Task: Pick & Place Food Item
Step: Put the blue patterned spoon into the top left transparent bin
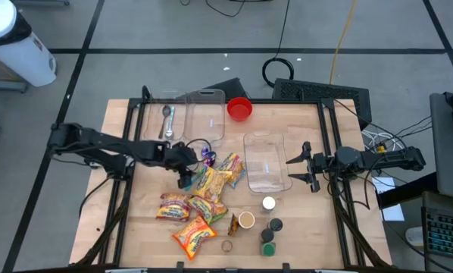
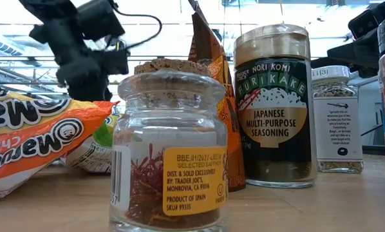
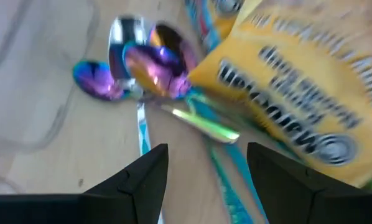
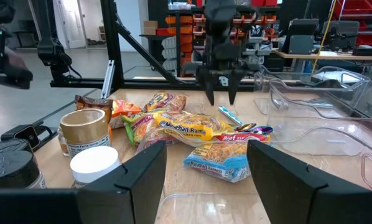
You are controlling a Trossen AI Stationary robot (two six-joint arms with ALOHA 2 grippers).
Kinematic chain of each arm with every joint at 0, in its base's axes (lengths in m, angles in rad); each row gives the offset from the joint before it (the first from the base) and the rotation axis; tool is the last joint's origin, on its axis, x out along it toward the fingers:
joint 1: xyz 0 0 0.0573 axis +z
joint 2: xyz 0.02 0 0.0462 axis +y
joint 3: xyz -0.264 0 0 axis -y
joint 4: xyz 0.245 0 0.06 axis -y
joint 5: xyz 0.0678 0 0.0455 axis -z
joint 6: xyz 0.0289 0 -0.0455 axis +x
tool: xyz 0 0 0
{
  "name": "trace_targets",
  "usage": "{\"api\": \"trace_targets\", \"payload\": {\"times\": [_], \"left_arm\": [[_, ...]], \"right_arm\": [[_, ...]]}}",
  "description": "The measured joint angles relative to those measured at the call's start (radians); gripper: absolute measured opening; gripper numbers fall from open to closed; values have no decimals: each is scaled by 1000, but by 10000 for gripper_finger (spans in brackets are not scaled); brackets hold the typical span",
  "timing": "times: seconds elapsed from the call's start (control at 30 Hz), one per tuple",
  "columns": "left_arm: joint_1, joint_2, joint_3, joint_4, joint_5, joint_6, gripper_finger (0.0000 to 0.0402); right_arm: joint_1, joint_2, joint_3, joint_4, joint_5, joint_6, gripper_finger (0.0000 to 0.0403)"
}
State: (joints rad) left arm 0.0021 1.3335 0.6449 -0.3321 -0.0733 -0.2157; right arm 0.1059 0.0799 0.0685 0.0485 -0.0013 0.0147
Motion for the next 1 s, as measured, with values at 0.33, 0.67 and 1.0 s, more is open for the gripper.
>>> {"api": "trace_targets", "payload": {"times": [0.33, 0.67, 1.0], "left_arm": [[0, 146, 0, -25, -113, -28, 227], [2, 189, 2, -10, -138, -22, 227], [7, 191, 1, -6, 7, -73, 227]], "right_arm": [[0, 0, 0, 0, 0, 0, 215], [0, 0, 0, 0, 0, 0, 218], [0, 0, 0, 0, 0, 0, 219]]}}
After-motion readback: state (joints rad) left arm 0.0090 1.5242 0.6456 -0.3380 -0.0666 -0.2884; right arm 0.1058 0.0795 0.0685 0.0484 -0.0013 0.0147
